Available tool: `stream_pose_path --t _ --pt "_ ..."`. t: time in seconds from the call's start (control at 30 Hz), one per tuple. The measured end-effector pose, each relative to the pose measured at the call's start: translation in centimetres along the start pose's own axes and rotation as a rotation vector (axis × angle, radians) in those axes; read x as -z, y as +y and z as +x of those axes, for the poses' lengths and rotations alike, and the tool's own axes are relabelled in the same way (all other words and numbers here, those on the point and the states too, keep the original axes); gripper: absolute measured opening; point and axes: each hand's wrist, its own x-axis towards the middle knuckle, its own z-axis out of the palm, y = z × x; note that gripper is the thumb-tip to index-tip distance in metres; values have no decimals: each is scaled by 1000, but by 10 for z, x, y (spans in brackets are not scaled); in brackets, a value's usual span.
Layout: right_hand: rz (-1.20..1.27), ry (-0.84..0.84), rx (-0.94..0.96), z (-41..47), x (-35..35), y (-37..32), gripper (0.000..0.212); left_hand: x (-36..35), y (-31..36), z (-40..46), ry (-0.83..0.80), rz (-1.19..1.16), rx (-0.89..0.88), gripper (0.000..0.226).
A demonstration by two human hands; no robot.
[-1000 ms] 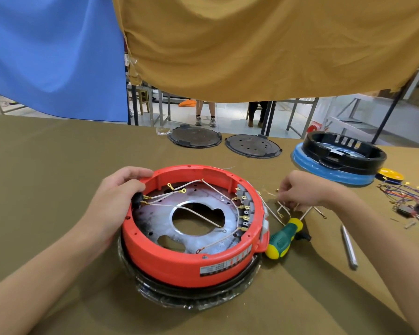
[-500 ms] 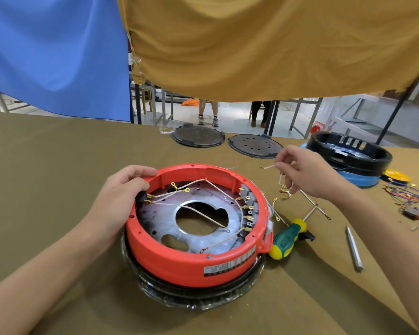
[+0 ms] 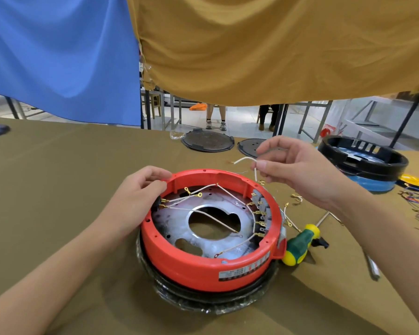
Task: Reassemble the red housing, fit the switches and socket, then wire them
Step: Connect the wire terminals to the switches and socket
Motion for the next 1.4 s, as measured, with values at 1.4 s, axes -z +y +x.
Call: stream_pose_path --t 1.4 --pt "-155 -43 -10 -3 -43 10 14 -33 61 37 -718 156 31 4"
